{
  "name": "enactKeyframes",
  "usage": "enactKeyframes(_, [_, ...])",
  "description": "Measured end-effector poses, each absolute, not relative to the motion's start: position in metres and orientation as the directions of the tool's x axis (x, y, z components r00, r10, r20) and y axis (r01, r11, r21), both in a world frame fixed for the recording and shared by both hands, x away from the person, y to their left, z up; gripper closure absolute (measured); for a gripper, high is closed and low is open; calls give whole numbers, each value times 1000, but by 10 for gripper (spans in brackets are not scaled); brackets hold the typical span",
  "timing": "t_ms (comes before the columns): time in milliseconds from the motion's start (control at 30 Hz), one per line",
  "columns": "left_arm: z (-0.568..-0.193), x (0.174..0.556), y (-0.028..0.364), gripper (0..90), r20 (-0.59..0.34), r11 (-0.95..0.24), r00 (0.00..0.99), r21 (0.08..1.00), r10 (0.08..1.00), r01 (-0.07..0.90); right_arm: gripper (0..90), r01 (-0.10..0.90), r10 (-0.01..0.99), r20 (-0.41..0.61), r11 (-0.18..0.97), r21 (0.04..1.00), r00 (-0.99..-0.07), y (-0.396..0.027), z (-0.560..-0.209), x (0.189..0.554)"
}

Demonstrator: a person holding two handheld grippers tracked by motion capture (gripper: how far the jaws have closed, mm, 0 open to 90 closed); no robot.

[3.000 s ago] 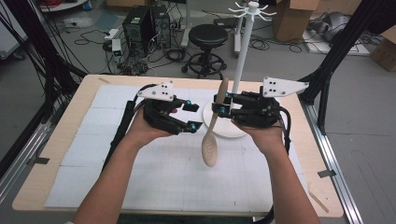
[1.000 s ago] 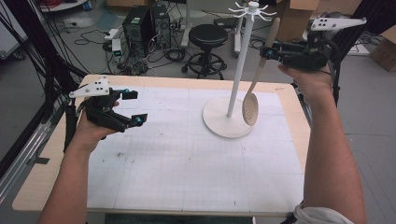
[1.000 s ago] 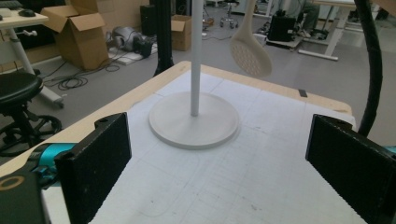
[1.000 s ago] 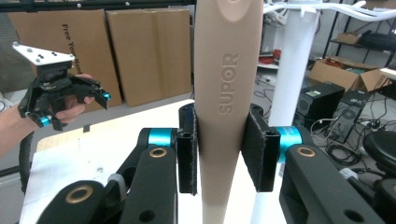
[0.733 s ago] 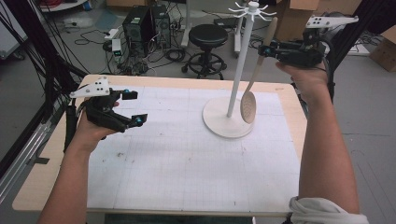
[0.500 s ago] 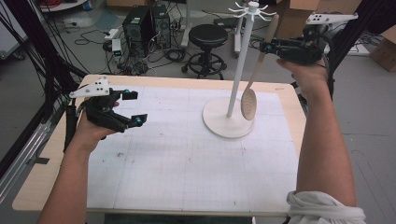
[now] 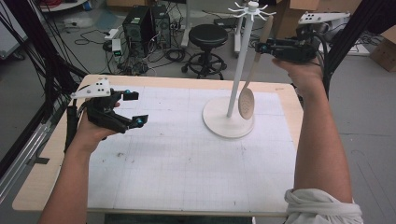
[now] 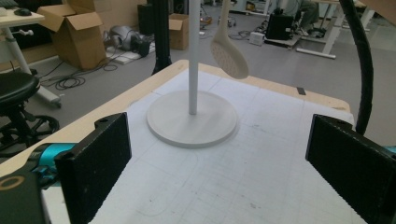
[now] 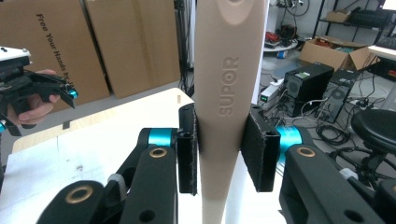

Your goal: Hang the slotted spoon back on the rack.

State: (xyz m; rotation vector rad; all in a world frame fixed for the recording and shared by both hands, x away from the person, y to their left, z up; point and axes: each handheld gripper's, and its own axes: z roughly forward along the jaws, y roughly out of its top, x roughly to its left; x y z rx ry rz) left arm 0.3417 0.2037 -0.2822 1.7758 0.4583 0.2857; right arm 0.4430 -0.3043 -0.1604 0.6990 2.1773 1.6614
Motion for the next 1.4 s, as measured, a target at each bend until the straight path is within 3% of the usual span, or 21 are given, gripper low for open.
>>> enactKeyframes(933, [-286, 339, 206, 74, -50, -204, 893, 967, 447, 155, 687, 227, 602, 35, 246, 942, -798, -291, -158, 456])
enactKeyframes(1033, [-286, 339, 206, 74, -50, -203, 894, 967, 444, 155, 597, 216, 620, 41, 209, 954, -784, -292, -158, 454])
enactKeyframes(1400, [-287, 341, 203, 73, -50, -211, 894, 964, 444, 159, 468, 195, 634, 29, 194, 961, -773, -307, -159, 433])
